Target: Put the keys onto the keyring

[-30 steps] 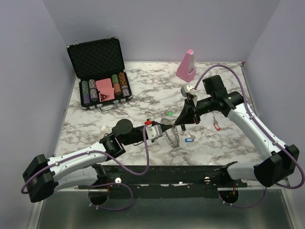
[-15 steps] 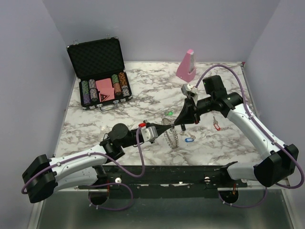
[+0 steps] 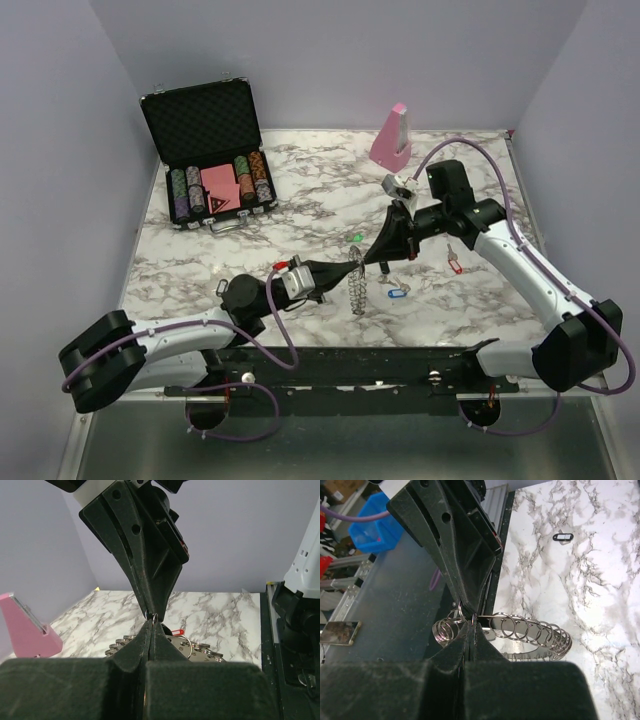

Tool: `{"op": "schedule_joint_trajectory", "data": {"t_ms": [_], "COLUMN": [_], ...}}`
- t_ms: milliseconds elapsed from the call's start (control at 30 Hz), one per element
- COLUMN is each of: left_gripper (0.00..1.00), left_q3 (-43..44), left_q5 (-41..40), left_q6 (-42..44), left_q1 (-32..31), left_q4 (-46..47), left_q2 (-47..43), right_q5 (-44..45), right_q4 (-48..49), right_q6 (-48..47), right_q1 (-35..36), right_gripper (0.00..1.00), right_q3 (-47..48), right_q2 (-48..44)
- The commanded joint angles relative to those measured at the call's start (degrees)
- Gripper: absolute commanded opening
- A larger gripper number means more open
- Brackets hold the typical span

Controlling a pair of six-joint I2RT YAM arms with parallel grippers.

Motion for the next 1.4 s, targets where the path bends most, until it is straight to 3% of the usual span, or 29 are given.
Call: {"op": "schedule_joint_trajectory", "data": {"t_ms": [0,367,667,967,1367], "left_gripper": [0.00,0.00,0.00,0.00,0.00], "left_q3": [-1.13,-1.04,-1.75,-2.89,-2.54], "left_q5": [-3.31,-5.77,-5.07,-3.76,-1.91], "left_q6": [-5.20,-7.74,-9.68,-10.56,-12.05], "left_q1": [-0.03,0.24,0.94,1.64,1.99], "left_q4": [16.86,22.92,24.60,21.44,16.96], "left_q2": [3.10,5.39,6.45,5.66,3.55], "right_q5": [-4.92,-7.04,-7.21,-8.44,-6.69], "right_q4": [6.02,14.55,16.14,15.35,7.88], "right_q6": [6.10,14.46,16.31,15.70,7.79], "right_q1": [-0.04,-0.30,-0.83,-1.18,-1.45], "right_gripper": [0.00,0.00,0.02,0.16,0.34], "right_q3": [-2.62,-6.05,-6.23,-5.18,-1.93], "right_q2": [-0.78,-1.57,-2.36,-2.62,-1.57]}}
